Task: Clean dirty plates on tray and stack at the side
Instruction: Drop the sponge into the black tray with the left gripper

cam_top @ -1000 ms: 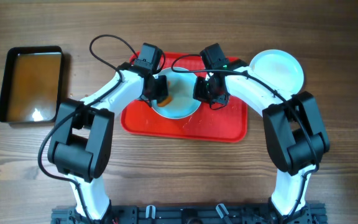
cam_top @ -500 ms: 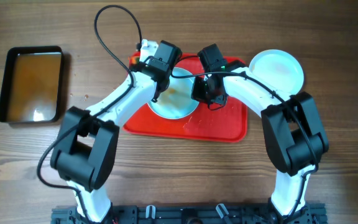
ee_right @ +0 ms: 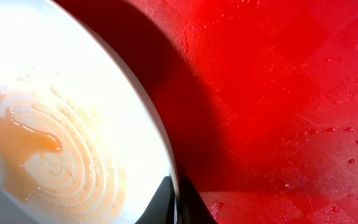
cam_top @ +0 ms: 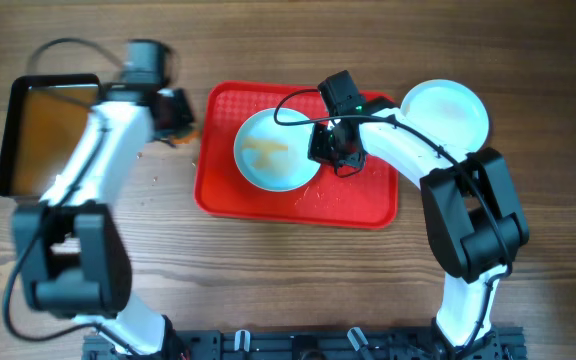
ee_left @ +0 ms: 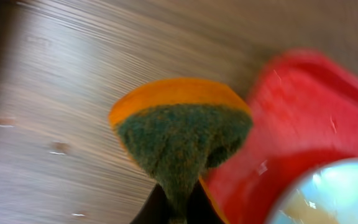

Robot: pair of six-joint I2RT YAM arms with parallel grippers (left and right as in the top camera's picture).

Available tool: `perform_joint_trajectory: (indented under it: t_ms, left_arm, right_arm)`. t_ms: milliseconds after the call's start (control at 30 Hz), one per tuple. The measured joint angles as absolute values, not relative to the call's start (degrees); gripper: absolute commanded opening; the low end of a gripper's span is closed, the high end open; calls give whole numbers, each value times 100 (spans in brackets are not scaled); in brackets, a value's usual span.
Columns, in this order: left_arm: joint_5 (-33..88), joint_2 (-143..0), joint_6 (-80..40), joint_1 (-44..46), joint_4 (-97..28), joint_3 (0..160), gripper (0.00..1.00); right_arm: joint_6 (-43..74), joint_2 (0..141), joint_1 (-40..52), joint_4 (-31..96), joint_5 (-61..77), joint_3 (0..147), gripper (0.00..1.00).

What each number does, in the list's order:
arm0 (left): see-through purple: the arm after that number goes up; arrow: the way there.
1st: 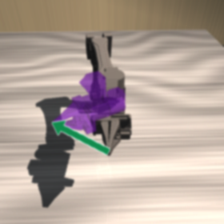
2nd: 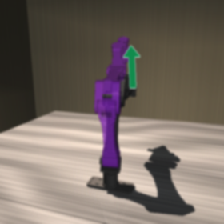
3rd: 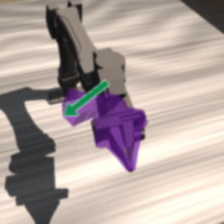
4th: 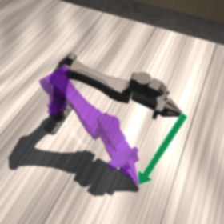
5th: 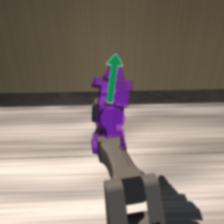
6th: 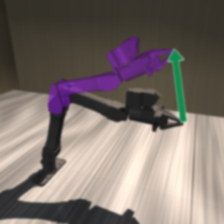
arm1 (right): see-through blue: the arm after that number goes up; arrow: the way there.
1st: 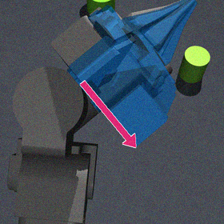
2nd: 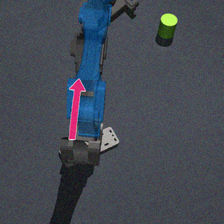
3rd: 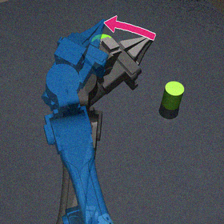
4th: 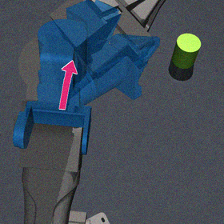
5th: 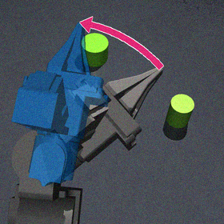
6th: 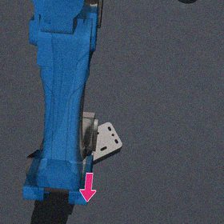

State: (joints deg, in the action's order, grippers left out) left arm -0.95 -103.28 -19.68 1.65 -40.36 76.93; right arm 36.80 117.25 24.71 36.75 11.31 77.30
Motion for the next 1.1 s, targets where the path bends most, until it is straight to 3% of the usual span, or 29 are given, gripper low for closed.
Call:
perform_joint_trajectory:
  t_ms: [333, 600, 633, 667, 700, 800, 967, 1000, 1033, 1100]
  left_arm:
    - [473, -10401, -1986, -2840, -3892, 7712, 4]
    - [666, -10781, -2005, -3651, -3555, 7712, 13]
    - [731, -10886, -2005, -3656, -3555, 7712, 35]
    - [814, -11030, -2008, -3653, -3557, 7712, 73]
    - [893, -11135, -2003, -3649, -3551, 7712, 83]
    - [1007, -11214, -2029, -3649, -3531, 7712, 89]
    - [1269, -10925, -2027, -3649, -3570, 7710, 83]
    - [1426, -10685, -2051, -3649, -3542, 7710, 87]
    - [1610, -10374, -2121, -3649, -3516, 7710, 96]
    - [2095, -9596, -2335, -3649, -3498, 7712, 100]
  right_arm:
    - [3680, 11725, 2471, 3660, 1129, 7730, 4]
    - [3573, 11725, 2471, 3658, 1105, 7730, 4]
    - [3573, 11725, 2471, 3660, 1105, 7730, 4]
    - [3573, 11725, 2471, 3660, 1103, 7730, 4]
    - [3573, 11725, 2471, 3658, 1103, 7730, 4]
    - [3573, 11725, 2471, 3658, 1103, 7730, 4]
    - [3461, 11725, 2469, 3597, 1076, 7730, 4]
    - [3328, 11725, 2464, 3577, 1050, 7730, 4]
    - [3194, 11721, 2464, 3662, 1000, 7767, 4]
    - [2947, 11688, 2453, 4003, 840, 7881, 4]
